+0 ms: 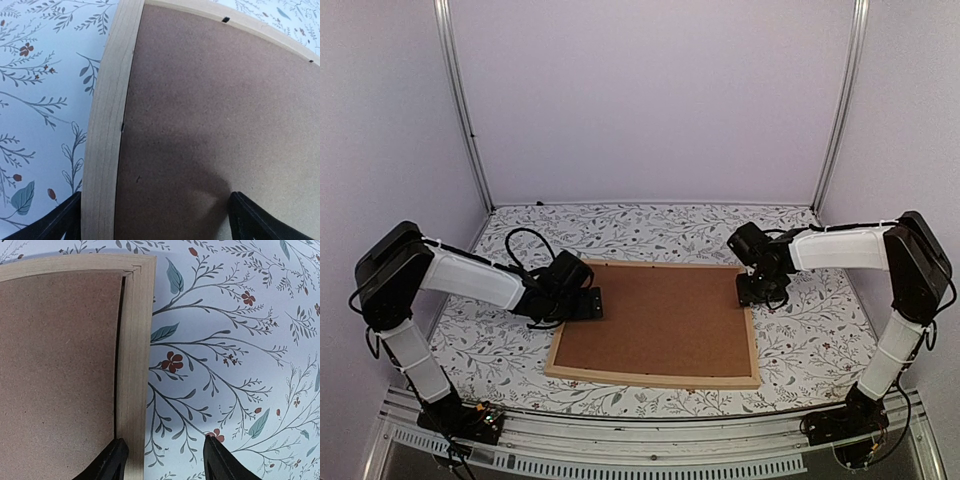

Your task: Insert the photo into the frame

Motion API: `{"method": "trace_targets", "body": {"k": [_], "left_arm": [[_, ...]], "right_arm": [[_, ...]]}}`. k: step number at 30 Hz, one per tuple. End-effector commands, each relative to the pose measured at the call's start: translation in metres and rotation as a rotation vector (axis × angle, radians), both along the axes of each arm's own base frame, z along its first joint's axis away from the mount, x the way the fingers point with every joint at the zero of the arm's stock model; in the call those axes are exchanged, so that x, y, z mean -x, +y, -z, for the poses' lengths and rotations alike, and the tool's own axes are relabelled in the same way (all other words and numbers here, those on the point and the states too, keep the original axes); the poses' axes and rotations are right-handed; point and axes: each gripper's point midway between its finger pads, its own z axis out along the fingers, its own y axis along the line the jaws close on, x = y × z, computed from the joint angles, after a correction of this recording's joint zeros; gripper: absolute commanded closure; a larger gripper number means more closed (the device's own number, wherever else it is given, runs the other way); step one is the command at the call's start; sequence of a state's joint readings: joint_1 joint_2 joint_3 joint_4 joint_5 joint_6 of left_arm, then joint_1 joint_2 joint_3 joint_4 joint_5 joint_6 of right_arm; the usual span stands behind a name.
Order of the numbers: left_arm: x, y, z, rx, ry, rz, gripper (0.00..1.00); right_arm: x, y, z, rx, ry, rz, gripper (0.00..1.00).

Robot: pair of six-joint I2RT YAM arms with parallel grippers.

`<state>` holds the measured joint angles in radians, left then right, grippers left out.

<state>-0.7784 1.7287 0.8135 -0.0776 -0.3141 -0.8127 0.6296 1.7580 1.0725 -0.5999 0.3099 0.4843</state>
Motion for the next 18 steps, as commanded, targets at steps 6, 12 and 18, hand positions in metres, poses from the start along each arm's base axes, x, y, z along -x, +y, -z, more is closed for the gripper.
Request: {"method": "trace_targets", "body": {"k": [6, 12, 18], "left_arm": [[0.032, -0.045, 0.015, 0.048, 0.095, 0.153, 0.02], [0.027, -0.034, 0.002, -0.006, 0.061, 0.130, 0.01], [0.021, -0.028, -0.013, -0.036, 0.020, 0.121, 0.01]], "right_arm": [[0.044, 0.057, 0.054, -0.065, 0.181, -0.125, 0.43], [0.031, 0.051, 0.038, -0.027, 0.134, -0.118, 0.41], [0.012, 0.050, 0.010, -0.103, 0.083, -0.112, 0.40]]}}
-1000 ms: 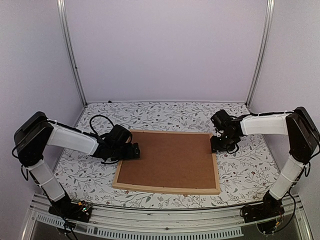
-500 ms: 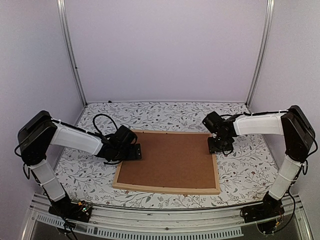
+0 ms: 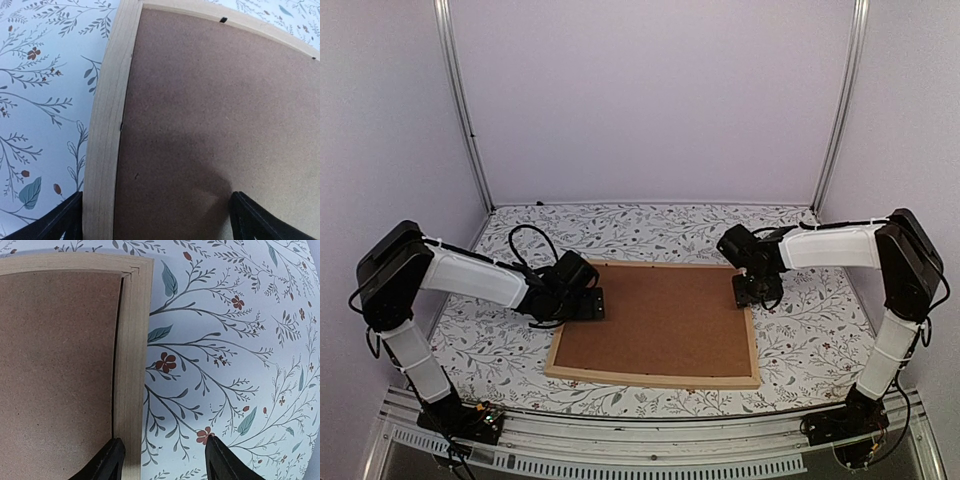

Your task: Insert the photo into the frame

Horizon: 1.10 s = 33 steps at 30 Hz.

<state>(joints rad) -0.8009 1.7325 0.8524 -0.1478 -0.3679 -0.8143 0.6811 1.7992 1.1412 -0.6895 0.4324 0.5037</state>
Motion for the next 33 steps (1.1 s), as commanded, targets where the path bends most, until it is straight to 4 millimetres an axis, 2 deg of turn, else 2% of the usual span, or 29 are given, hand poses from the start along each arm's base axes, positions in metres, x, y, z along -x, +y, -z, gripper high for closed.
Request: {"method": "trace_targets", "body": {"k": [1, 7, 13, 19, 25, 29, 33], "left_arm": [[0.019, -0.029, -0.011, 0.021, 0.025, 0.129, 0.00], [0.015, -0.030, -0.021, 0.035, 0.009, 0.135, 0.00], [0.014, -0.031, -0.024, 0.041, 0.003, 0.139, 0.00], [0.013, -0.030, -0.025, 0.039, 0.002, 0.137, 0.00], [0.013, -0.027, -0.027, 0.040, 0.001, 0.127, 0.00], [0.011, -0.024, -0.031, 0.036, -0.007, 0.117, 0.00], [0.009, -0.022, -0.035, 0.034, -0.015, 0.115, 0.00]], "right_arm": [[0.010, 0.049, 0.013, -0.242, 0.105, -0.103, 0.40], [-0.001, 0.043, -0.011, -0.322, 0.070, -0.098, 0.40], [0.007, 0.040, -0.024, -0.378, 0.066, -0.102, 0.39], [0.024, 0.030, -0.032, -0.397, 0.067, -0.100, 0.38], [0.055, 0.014, -0.022, -0.396, 0.123, -0.089, 0.38], [0.080, 0.014, -0.017, -0.463, 0.171, -0.085, 0.38], [0.094, 0.012, -0.005, -0.498, 0.196, -0.076, 0.39]]}}
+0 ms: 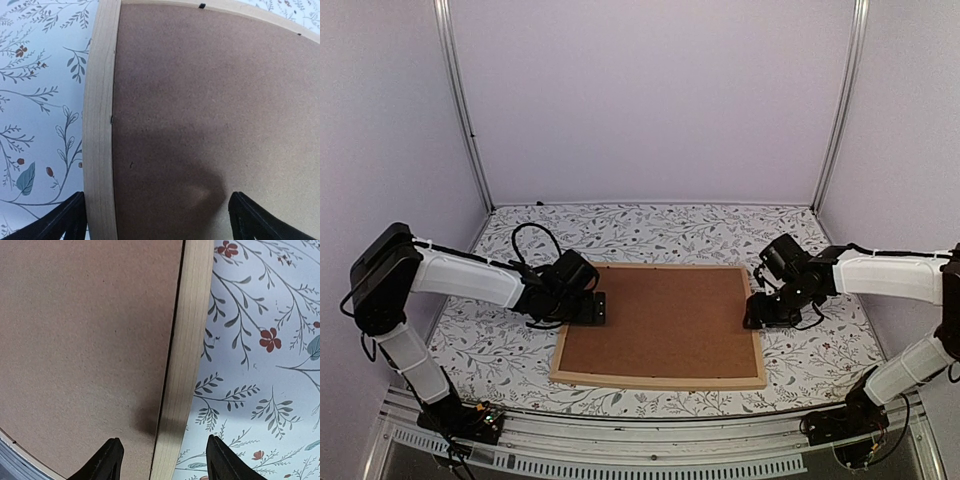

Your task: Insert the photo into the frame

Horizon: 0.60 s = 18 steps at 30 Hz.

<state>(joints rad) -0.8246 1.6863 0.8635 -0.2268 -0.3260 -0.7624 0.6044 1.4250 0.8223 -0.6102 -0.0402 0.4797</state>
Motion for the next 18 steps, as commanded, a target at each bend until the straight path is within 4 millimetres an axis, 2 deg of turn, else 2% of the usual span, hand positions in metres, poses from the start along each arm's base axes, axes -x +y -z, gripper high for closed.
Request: {"method": "trace_targets", "body": {"k": [1, 5, 10, 18], "left_arm": [[-0.006, -0.014, -0.027, 0.058, -0.048, 0.027, 0.00], [-0.007, -0.012, -0.029, 0.056, -0.051, 0.023, 0.00], [-0.006, -0.011, -0.027, 0.052, -0.048, 0.023, 0.00], [-0.004, -0.010, -0.018, 0.043, -0.028, 0.023, 0.00]], "right_arm": [[0.015, 0.006, 0.008, -0.072, 0.037, 0.006, 0.40], [0.018, 0.007, 0.022, -0.078, 0.059, 0.004, 0.42], [0.020, 0.000, 0.041, -0.023, 0.087, 0.013, 0.45], [0.030, -0.006, 0.052, 0.029, 0.105, 0.020, 0.52]]}}
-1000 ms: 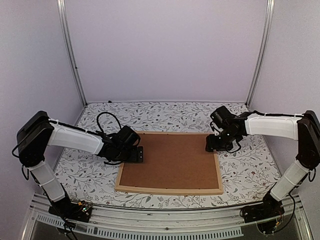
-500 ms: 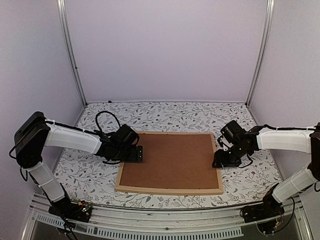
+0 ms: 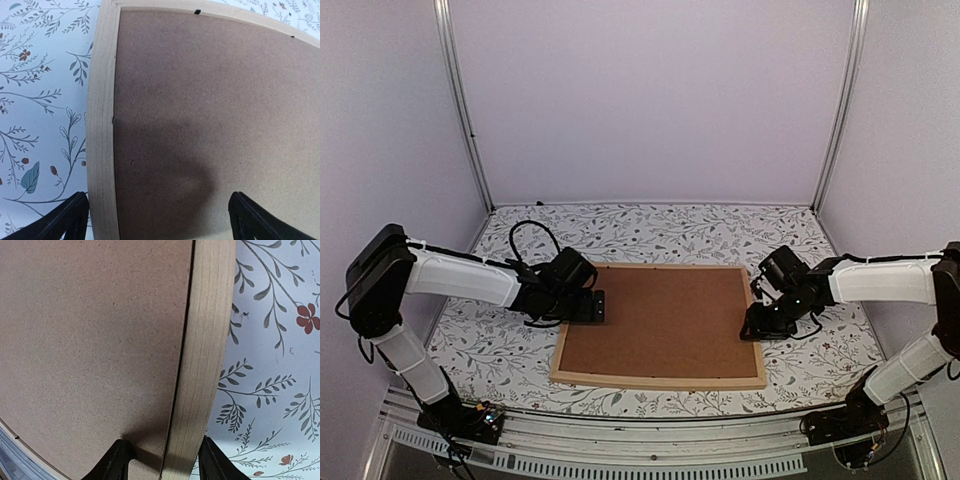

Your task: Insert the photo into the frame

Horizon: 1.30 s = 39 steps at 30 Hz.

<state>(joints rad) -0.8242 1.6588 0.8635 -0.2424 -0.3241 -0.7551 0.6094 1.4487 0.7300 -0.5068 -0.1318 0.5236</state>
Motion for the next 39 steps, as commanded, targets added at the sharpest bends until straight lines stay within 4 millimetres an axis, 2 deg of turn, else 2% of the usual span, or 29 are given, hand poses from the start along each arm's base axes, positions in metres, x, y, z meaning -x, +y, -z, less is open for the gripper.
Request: {"method": "trace_targets", "body": {"k": [1, 5, 11, 15, 19, 25, 28, 34, 39], "left_arm": [[-0.005, -0.011, -0.010, 0.038, -0.020, 0.015, 0.00], [-0.005, -0.008, -0.009, 0.028, -0.021, 0.010, 0.00], [-0.004, -0.005, -0.005, 0.005, -0.019, 0.007, 0.00], [-0.004, -0.005, -0.002, -0.002, -0.010, 0.008, 0.00], [-0.007, 0.002, -0.008, -0.025, -0.023, -0.004, 0.00], [-0.014, 0.015, -0.024, -0.020, -0.055, -0.018, 0.00], [-0.019, 0.017, -0.035, 0.023, -0.070, -0.011, 0.00], [-0.032, 0.024, -0.048, 0.119, -0.078, 0.003, 0.00], [-0.046, 0.028, -0.051, 0.173, -0.062, 0.024, 0.00]], "right_arm": [[0.014, -0.014, 0.028, 0.110, 0.037, 0.009, 0.54], [0.018, -0.014, 0.037, 0.147, 0.050, 0.007, 0.58], [0.023, -0.010, 0.048, 0.184, 0.068, 0.001, 0.59], [0.021, -0.016, 0.052, 0.223, 0.058, 0.016, 0.53], [0.012, -0.012, 0.037, 0.208, 0.017, 0.021, 0.45], [-0.017, 0.002, -0.011, 0.057, -0.070, 0.038, 0.39], [-0.034, 0.000, -0.034, 0.004, -0.118, 0.055, 0.35], [-0.074, -0.009, -0.053, -0.023, -0.184, 0.073, 0.30], [-0.121, -0.015, -0.065, -0.051, -0.244, 0.088, 0.30]]}}
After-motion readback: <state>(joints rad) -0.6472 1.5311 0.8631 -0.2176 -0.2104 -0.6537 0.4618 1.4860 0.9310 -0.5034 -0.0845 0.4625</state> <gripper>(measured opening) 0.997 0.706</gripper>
